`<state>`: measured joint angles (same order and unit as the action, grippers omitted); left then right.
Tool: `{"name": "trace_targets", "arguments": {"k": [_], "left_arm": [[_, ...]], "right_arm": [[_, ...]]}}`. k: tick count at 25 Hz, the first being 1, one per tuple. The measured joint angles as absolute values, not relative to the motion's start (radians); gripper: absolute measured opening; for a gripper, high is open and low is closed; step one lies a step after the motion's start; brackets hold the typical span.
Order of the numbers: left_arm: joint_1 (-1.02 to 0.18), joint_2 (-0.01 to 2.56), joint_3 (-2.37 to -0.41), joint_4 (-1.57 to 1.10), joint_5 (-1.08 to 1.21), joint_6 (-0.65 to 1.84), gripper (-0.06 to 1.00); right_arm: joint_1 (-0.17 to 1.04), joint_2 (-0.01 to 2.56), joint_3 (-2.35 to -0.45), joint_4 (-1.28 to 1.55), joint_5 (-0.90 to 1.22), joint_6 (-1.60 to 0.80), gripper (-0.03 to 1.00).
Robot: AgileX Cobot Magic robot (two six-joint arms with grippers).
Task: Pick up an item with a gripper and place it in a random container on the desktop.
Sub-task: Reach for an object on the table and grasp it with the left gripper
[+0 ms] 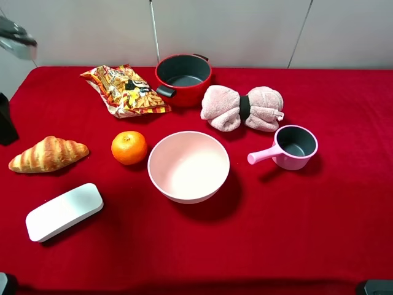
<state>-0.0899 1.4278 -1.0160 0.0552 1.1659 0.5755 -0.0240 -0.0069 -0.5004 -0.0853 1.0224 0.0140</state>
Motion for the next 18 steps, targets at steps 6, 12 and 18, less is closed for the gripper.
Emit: {"name": "trace_targets", "arguments": {"k": [6,12,18], "left_arm": [[-0.090,1.530,-1.016,0.062,1.132,0.640,0.98],[-0.090,1.612,-1.016,0.075,1.054,0.696,0.98],[-0.090,1.676,-1.016,0.076,0.934,0.790,0.99]], "right_arm": [[-0.024,-0.007,-0.500,-0.085,1.022,0.014,0.69],[-0.024,-0.007,-0.500,-0.085,1.022,0.014,0.69],[-0.024,-0.007,-0.500,-0.085,1.022,0.014,0.69]]}}
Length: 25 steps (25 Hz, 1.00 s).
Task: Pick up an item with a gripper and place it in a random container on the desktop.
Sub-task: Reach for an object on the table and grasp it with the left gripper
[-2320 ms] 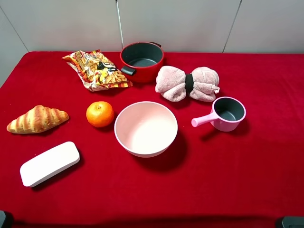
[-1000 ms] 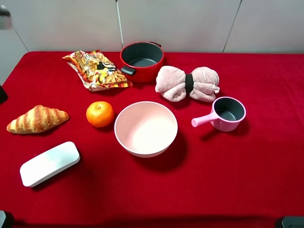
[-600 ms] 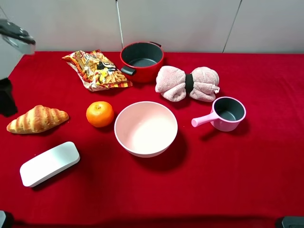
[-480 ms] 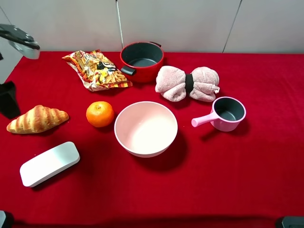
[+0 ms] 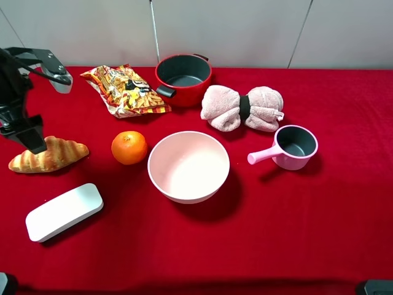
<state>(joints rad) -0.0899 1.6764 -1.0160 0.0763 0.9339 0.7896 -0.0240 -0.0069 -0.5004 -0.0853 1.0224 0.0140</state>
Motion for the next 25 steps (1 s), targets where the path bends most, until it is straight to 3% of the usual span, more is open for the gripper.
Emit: {"name": "trace_targets", "arguments": {"k": [25], "left_arm": [[-0.090,1.928,-1.011,0.167,0.737,0.900,0.99]], "right_arm": [[-0.024,-0.007,-0.500,-0.085,1.022,0.014,0.69]]}}
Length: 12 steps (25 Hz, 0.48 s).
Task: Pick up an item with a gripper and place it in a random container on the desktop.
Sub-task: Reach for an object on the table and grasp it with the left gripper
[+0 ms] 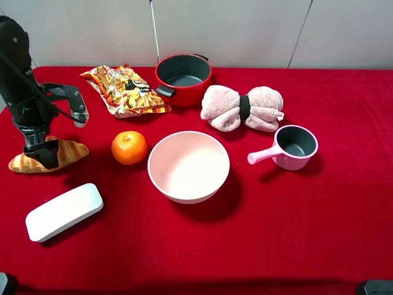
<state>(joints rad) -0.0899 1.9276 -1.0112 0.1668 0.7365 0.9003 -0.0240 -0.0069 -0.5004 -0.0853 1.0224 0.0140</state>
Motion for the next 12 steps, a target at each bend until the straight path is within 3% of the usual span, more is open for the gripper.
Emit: {"name": "trace_targets", "arguments": {"k": [12], "left_arm": [[-0.090,1.943,-1.009,0.187,0.696,0.915,0.99]], "right_arm": [[-0.024,-0.007,-0.500,-0.085,1.022,0.014,0.69]]}}
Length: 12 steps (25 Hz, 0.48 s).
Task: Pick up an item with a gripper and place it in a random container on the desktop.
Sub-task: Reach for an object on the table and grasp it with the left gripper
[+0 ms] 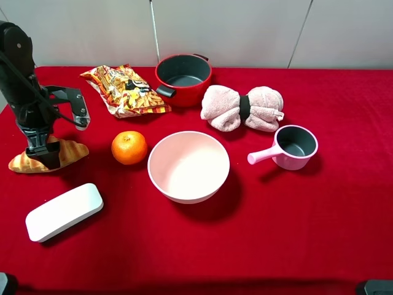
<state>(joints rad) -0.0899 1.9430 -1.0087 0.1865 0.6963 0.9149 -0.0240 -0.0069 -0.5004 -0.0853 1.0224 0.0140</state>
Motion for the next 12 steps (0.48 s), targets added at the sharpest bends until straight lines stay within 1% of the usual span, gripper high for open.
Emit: {"name": "trace_targets", "arguments": {"k": [8,12], "left_arm": [[-0.090,1.943,-0.973,0.189,0.689,0.931,0.99],[-0.090,1.943,-0.939,0.192,0.646,0.933,0.99]], "right_arm": [[-0.024,-0.007,-0.500,-0.085,1.022,0.014,0.69],[-0.024,-0.007,-0.500,-0.085,1.022,0.014,0.69]]}}
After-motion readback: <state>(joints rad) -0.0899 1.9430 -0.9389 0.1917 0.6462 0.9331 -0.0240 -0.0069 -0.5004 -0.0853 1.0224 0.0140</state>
